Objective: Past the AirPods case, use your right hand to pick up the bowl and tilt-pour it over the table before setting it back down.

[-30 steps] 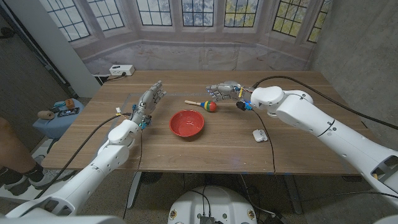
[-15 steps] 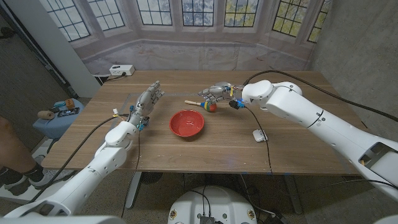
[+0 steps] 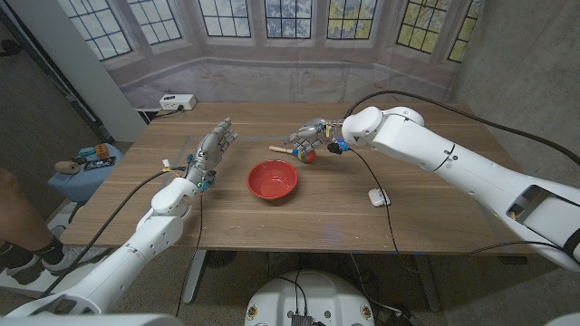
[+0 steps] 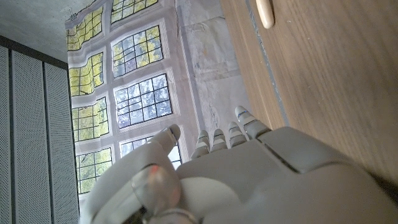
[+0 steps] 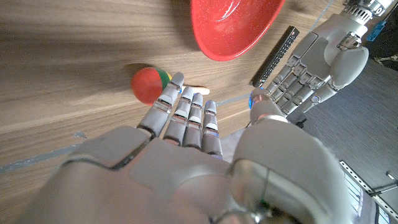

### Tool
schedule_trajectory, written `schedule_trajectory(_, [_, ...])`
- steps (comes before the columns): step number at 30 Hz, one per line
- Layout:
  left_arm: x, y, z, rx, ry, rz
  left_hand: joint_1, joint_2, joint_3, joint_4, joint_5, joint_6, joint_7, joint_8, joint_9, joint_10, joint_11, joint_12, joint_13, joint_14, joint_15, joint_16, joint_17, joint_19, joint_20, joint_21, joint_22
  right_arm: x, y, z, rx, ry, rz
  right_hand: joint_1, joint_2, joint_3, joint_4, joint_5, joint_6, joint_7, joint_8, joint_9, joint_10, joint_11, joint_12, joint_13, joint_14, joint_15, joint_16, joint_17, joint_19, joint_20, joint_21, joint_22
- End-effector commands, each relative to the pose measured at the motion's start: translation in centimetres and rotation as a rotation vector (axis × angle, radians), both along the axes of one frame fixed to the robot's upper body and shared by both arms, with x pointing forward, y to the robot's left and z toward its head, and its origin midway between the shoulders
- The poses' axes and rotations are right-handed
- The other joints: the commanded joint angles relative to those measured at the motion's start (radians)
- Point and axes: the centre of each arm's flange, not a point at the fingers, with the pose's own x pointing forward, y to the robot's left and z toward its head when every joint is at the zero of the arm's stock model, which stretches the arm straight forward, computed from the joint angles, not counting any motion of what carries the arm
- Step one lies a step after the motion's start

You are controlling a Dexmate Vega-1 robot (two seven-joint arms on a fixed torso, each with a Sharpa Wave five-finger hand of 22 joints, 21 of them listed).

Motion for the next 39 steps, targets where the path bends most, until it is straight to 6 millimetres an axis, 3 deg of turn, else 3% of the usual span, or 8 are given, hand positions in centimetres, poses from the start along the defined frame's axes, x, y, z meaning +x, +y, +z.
schedule_trajectory(1, [0.1, 0.0, 0.0, -0.003, -0.001, 0.001, -0.268, -0.264, 0.002, -0.006, 0.009, 0.003, -0.005, 0.000, 0.001, -0.003, -0.007, 0.000, 0.003, -0.003, 0.003, 0.001, -0.001, 0.000, -0.002, -0.001, 0.001, 1.0, 1.6, 0.8, -0.145, -0.006, -0.018, 0.022, -0.005, 0.008, 0.005, 0.007, 0.016, -0.002, 0.004, 0.004, 0.016, -0.001, 0.012, 0.007, 0.015, -0.006, 0.010, 0.007, 0.006, 0.005, 0.003, 0.004])
schedule_trajectory(30, [-0.2, -0.7, -1.1, -0.035, 0.013, 0.016, -0.260, -0.258, 0.008, -0.024, 0.010, 0.009, -0.004, 0.001, 0.000, 0.005, -0.003, 0.001, 0.003, 0.005, 0.003, 0.002, -0.002, 0.005, 0.000, 0.000, 0.001, 2.6, 4.1, 0.2, -0.384, 0.023, -0.024, 0.114, -0.031, 0.017, 0.009, 0.012, 0.061, -0.003, 0.010, 0.006, 0.059, -0.005, 0.036, 0.024, 0.064, -0.012, 0.038, 0.027, 0.037, 0.014, 0.010, 0.006])
schedule_trajectory(39, [-0.4, -0.9, -1.6, -0.044, 0.020, 0.017, -0.257, -0.256, 0.010, -0.029, 0.010, 0.010, -0.004, 0.001, 0.001, 0.007, 0.000, 0.002, 0.003, 0.007, 0.005, 0.001, -0.002, 0.006, 0.001, 0.000, 0.001, 2.7, 5.3, 0.5, -0.411, 0.031, -0.021, 0.142, -0.036, 0.019, 0.012, 0.014, 0.072, 0.005, 0.009, 0.006, 0.074, 0.005, 0.047, 0.032, 0.089, -0.005, 0.054, 0.038, 0.048, 0.026, 0.012, 0.007])
